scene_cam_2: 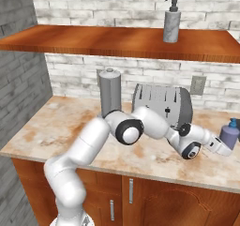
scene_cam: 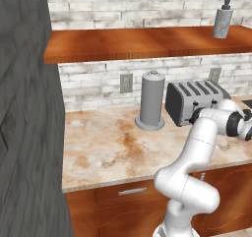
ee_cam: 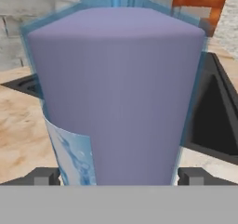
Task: Locate and retrieve the soap dispenser and soap dispenser from the cabinet. Place them next to the sink.
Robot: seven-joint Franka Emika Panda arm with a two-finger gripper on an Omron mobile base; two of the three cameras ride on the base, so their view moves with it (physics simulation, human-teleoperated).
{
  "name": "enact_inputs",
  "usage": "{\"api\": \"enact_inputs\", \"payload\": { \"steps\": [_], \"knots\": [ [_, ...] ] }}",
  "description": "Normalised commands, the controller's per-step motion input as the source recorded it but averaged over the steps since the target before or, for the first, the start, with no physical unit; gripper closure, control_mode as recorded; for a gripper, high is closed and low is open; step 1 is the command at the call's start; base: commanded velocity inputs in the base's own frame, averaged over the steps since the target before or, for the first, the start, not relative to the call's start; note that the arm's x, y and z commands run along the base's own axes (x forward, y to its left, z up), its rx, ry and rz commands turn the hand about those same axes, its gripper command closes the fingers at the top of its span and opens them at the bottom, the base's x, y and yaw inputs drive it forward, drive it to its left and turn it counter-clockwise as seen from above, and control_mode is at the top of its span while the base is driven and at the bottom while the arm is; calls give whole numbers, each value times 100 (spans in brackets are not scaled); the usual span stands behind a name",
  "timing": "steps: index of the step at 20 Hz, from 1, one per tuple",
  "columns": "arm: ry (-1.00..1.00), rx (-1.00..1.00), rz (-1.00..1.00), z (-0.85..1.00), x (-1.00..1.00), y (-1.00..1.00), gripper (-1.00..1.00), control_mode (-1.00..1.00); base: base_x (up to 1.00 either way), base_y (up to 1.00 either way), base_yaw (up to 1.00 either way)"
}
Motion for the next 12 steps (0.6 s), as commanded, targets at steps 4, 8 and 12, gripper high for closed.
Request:
{"api": "enact_inputs", "payload": {
  "steps": [4, 8, 12],
  "knots": [
    [0, 6, -9, 0, -25, 19, -100, -100, 0, 0, 0],
    [0, 5, -8, -1, -30, 25, -100, -100, 0, 0, 0],
    [-7, 6, -3, -7, -16, 30, -100, -100, 0, 0, 0]
  ]
}}
